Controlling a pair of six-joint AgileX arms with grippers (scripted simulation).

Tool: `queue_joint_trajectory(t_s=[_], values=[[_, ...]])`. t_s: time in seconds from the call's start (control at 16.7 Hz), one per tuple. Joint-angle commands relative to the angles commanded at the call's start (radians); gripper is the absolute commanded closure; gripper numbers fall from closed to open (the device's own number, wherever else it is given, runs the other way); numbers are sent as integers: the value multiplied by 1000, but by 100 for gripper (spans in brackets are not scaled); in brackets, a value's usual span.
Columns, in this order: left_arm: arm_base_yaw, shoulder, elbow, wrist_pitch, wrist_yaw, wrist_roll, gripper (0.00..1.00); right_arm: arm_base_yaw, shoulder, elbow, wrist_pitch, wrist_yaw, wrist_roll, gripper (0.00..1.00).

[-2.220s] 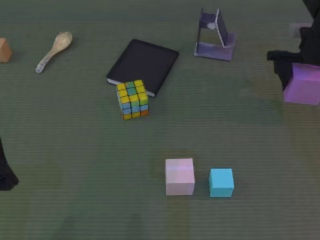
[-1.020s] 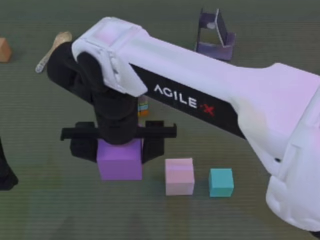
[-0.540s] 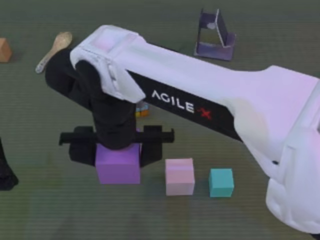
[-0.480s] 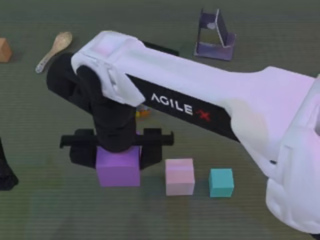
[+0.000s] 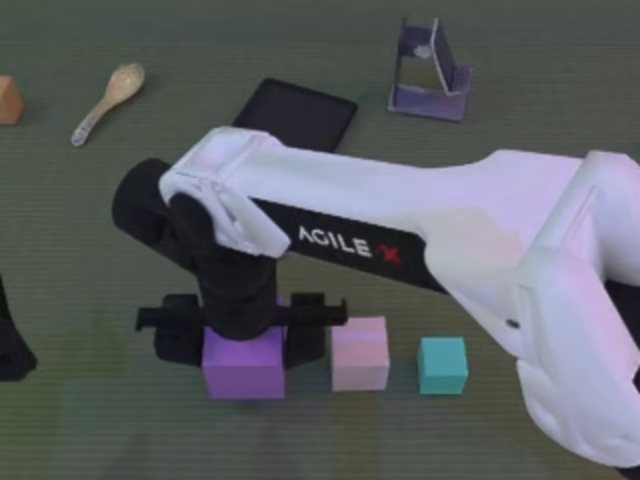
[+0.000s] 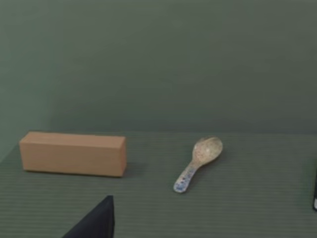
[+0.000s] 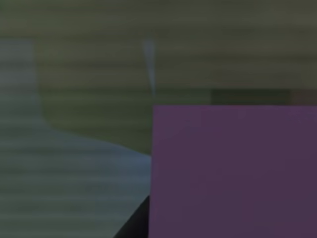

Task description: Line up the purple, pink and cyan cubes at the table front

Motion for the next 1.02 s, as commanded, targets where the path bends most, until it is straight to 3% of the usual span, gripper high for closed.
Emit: queue_joint_trajectory(t_s=[0.12, 0.9, 1.02], values=[[0, 0, 0, 0, 0, 0, 0, 0, 0, 0, 0, 0, 0, 100], [0, 0, 0, 0, 0, 0, 0, 0, 0, 0, 0, 0, 0, 2], [0, 0, 0, 0, 0, 0, 0, 0, 0, 0, 0, 0, 0, 0]])
